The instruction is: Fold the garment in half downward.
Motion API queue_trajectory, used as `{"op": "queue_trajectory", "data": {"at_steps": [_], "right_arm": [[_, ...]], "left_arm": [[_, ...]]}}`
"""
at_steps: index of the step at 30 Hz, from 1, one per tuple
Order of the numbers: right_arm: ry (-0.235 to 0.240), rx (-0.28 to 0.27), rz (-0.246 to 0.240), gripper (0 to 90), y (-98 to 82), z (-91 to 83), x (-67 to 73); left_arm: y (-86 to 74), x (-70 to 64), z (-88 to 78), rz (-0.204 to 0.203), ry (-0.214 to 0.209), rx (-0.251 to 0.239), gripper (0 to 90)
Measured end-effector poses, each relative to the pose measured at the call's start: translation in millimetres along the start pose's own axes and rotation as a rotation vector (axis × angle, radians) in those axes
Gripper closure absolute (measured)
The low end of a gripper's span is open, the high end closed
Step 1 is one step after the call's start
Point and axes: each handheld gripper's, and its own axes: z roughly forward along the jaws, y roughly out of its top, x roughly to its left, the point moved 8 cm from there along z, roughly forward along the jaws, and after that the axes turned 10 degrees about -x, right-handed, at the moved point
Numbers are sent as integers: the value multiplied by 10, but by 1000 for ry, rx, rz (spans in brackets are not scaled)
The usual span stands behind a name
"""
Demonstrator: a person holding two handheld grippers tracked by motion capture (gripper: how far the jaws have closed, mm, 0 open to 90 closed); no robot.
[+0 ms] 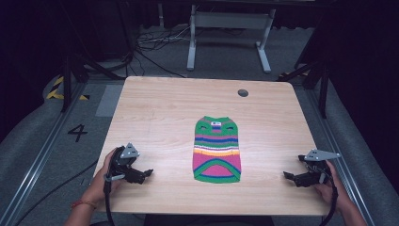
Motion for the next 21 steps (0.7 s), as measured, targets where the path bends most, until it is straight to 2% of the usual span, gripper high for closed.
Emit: {"op": "queue_trajectory", "data": {"at_steps": [6, 11, 16, 18, 21], "right_arm": [[0, 0, 0, 0, 0, 0, 0], [-7, 0, 4, 0, 2, 2, 3], [20, 12, -18, 4, 24, 27, -25], [11, 14, -7, 58, 60, 52, -62], [8, -1, 0, 199, 122, 73, -109]], "left_arm": [[-4, -3, -11, 2, 15, -1, 4], [-4, -9, -7, 9, -9, 1, 4], [21, 9, -3, 30, -27, 45, 5], [52, 21, -1, 26, -28, 38, 47], [112, 37, 11, 37, -35, 38, 192]]}}
